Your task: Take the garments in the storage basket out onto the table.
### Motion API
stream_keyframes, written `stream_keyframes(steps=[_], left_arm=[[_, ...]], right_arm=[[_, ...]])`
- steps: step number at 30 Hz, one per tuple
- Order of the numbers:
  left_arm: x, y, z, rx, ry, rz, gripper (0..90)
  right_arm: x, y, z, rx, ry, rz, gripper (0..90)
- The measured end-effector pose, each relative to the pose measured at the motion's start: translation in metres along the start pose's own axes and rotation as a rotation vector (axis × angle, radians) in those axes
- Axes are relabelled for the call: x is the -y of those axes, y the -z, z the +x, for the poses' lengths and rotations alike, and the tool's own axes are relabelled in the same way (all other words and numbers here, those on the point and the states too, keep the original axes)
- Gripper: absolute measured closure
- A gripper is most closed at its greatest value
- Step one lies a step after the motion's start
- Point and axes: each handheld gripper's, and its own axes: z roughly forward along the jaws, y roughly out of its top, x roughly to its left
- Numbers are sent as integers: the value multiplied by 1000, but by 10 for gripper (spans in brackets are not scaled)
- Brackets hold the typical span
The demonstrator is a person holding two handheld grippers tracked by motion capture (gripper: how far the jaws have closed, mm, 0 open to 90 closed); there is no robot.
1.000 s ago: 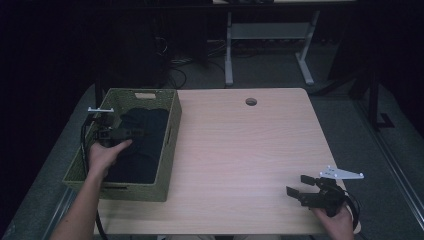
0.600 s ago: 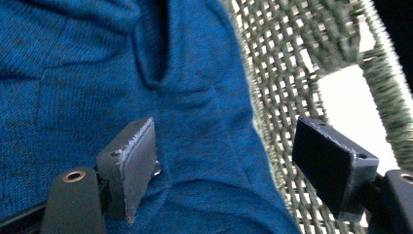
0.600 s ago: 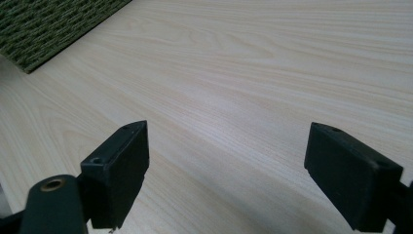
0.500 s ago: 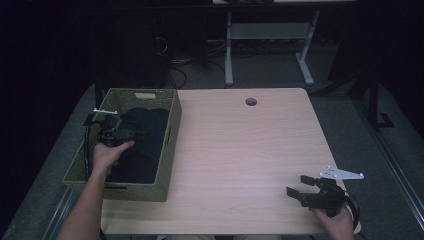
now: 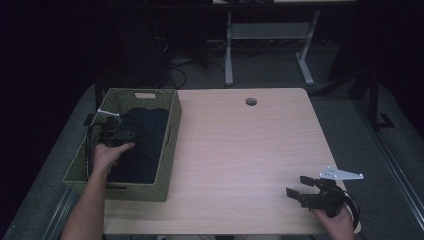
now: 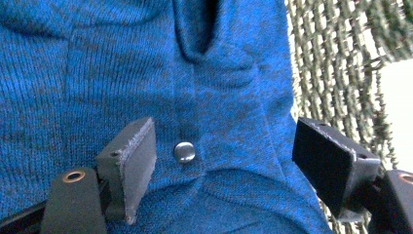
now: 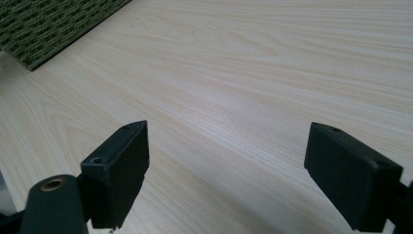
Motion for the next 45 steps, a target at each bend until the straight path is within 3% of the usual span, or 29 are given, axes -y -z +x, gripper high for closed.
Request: stream_keyframes(steps=[10,18,24,25,27,28,29,38,45], left_arm=[[1,-9,3,-13,7,68,241],[2,-13,1,-46,-8,85,272],[2,-15,-1,-96,-57,89,332],[3,-17,-6,-127,-98,94,338],[4,-18,-9,-170,-133,99,370],[4,-18,-9,-170,-133,99,404],[4,-19,-11,-189,-163,104,411],[6,-21,-17,-251,-219,117,481],[3,-23,-21,-292,-234,144,526]], right_arm=[[0,-1,0,-3,3,6,162],[1,-1,1,-5,3,10,162],[1,-1,2,-12,9,13,162],[1,-1,2,-12,9,13,162],[1,0,2,-12,13,9,162],[1,0,2,-11,14,8,162],[0,0,2,-11,16,7,162],[0,0,3,-13,19,8,162],[0,0,3,-16,18,8,163]])
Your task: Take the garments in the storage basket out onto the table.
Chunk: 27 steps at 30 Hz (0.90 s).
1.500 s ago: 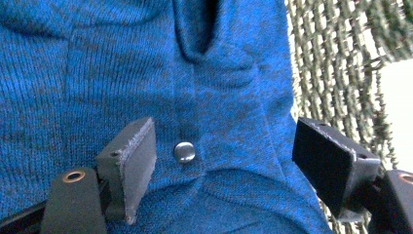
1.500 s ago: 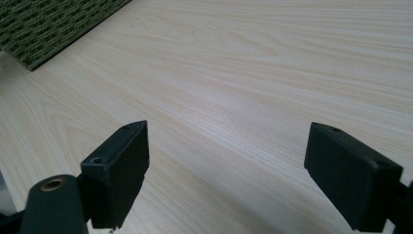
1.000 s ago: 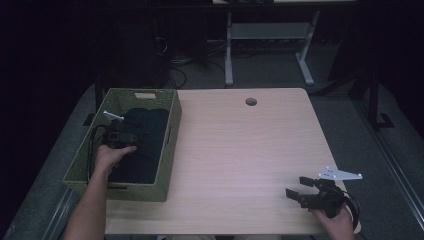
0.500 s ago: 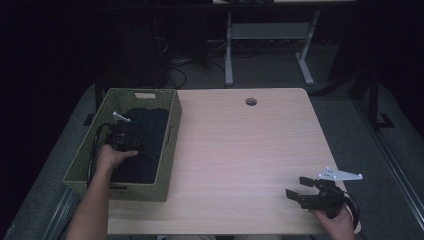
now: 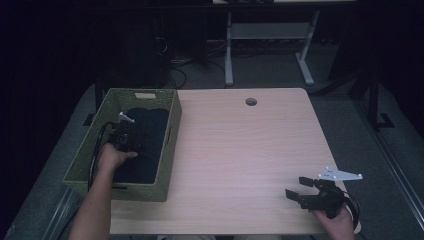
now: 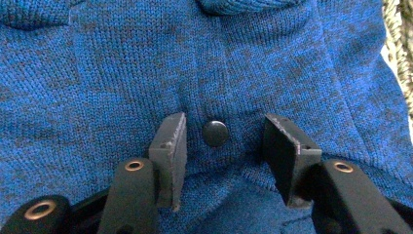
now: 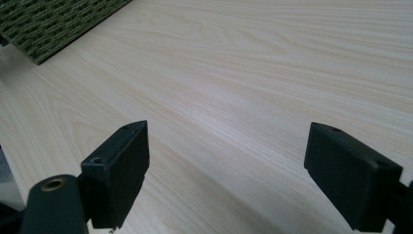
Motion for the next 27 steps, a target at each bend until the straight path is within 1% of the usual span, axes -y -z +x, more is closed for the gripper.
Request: stream_keyframes(steps=[2,4,8,9,14,15,17,22,27], left_arm=[[-3,0,-2,-16,-9,23,539],[-3,0,-1,-16,-10,24,568],[-3,1,1,-9,2,21,609],[-3,0,1,-4,12,17,641],[-3,1,1,-4,17,15,695],[-3,1,3,8,31,8,701],[-2,1,3,11,39,3,720],[-3,2,5,17,57,7,733],[-4,3,6,19,61,13,742]], right_arm=[[0,0,0,-1,1,1,163],[0,0,0,-1,1,1,163],[0,0,0,-1,4,4,163],[0,-1,0,-3,5,4,163],[0,-1,0,-2,4,3,163],[0,-1,0,-1,3,5,163],[0,-1,0,-2,3,5,163],[0,-1,0,-4,1,5,163],[1,0,0,-6,-2,0,163]])
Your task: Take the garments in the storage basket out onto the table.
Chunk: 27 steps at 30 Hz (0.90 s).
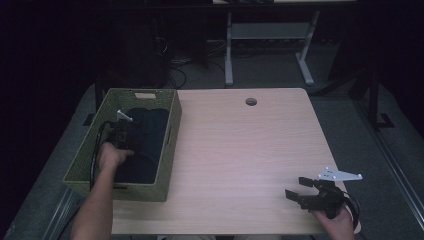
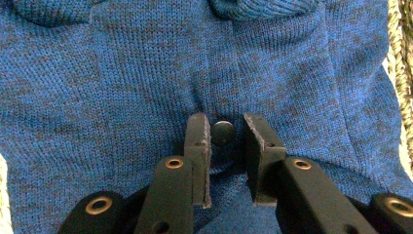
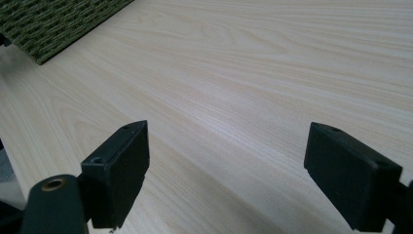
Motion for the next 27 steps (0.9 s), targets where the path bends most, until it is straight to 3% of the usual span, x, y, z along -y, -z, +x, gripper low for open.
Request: stream_keyframes(steps=[27], left_arm=[[0,23,2,51,29,-72,750]], right_arm=[[0,-2,0,-1,1,4,163]])
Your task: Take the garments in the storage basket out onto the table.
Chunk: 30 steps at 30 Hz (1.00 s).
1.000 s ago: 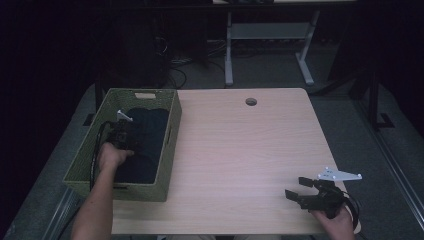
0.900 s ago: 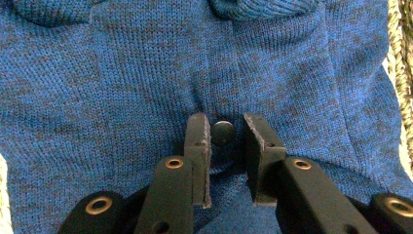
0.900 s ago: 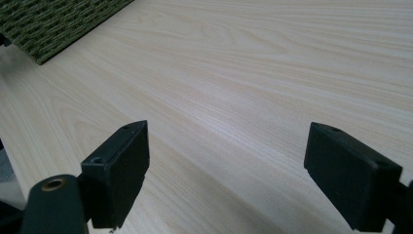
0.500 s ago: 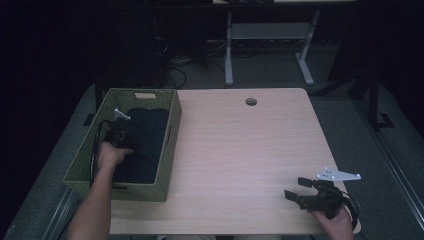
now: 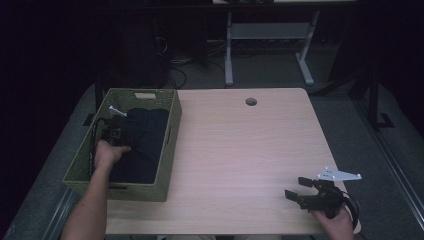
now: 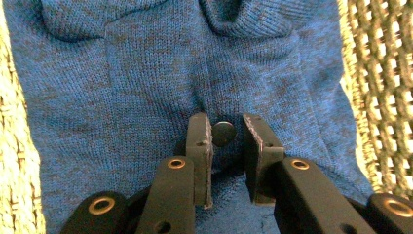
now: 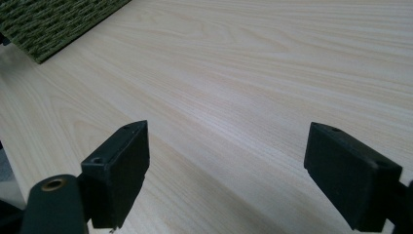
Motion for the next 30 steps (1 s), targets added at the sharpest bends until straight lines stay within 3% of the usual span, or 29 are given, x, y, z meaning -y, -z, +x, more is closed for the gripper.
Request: stream_keyframes(steps=[9,13,21,30], left_arm=[[0,19,-3,53,-9,-61,750],[1,29,0,90,4,-110,750],[2,41,0,131,7,-152,750],[3,58,2,206,25,-228,750]], right_arm=[[0,1,-1,6,-2,-7,164],[0,1,-1,4,-8,-9,163],[0,1,-4,6,-23,-9,163],[0,2,-5,10,-28,-13,163]])
